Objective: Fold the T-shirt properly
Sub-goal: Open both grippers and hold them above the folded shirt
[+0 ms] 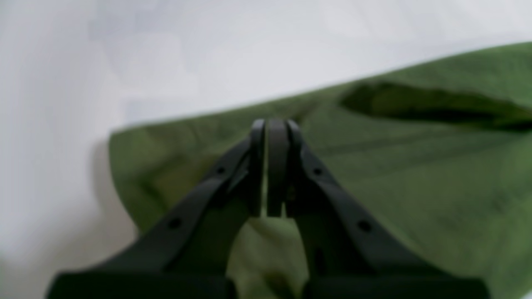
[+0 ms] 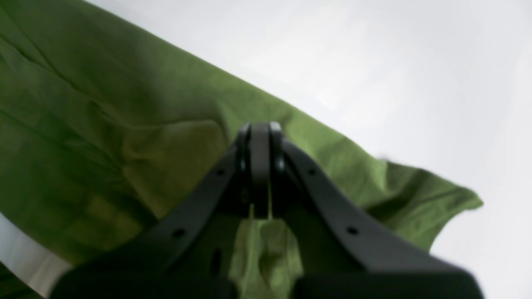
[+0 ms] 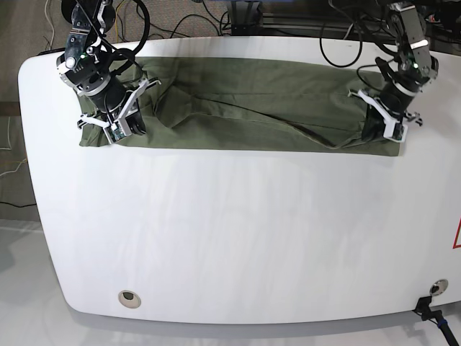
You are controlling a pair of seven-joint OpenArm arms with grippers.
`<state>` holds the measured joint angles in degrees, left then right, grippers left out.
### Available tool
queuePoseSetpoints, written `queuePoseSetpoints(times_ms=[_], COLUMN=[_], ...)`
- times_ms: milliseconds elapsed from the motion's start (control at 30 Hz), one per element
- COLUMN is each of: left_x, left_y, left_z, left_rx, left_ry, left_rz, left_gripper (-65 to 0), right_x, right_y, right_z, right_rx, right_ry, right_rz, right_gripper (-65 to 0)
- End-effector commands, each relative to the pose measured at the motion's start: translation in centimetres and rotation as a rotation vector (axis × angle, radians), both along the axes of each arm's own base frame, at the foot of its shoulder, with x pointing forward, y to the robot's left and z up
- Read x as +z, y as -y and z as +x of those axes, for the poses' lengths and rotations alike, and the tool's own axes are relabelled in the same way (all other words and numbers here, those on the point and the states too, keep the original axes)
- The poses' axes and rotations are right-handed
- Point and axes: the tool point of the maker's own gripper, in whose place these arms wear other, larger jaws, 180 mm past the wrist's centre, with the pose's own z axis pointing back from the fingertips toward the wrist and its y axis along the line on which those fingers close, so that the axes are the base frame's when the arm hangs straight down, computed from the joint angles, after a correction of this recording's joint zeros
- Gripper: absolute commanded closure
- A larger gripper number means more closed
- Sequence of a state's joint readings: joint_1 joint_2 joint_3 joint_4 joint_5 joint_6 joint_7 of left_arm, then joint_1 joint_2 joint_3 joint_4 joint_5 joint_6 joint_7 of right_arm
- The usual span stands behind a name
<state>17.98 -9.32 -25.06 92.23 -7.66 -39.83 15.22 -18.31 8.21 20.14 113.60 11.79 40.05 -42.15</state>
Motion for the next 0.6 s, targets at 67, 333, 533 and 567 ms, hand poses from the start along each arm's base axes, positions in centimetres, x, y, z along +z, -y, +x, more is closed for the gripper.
queuePoseSetpoints(times_ms=[67, 333, 533, 567], left_x=[1.9, 1.9, 0.9, 1.0], left_y=[0.6, 1.3, 2.3, 2.3], left_z=[-0.8, -3.0, -4.8, -5.0], left_rx=[0.015, 0.0, -0.029, -0.032], left_ry=[0.061, 0.036, -0.012, -0.013], left_rz=[-0.017, -0.005, -0.011, -0.009], left_gripper=[0.0, 0.0, 0.0, 0.0], right_x=[0.9, 0.9, -0.1, -0.2], right_y=[-0.4, -1.4, -1.3, -1.3], right_z=[-0.3, -2.1, -3.7, -3.9], right_rx=[0.008, 0.012, 0.004, 0.003], right_ry=[0.057, 0.109, 0.069, 0.063], right_rz=[0.034, 0.118, 0.123, 0.123], right_gripper=[0.0, 0.0, 0.0, 0.0])
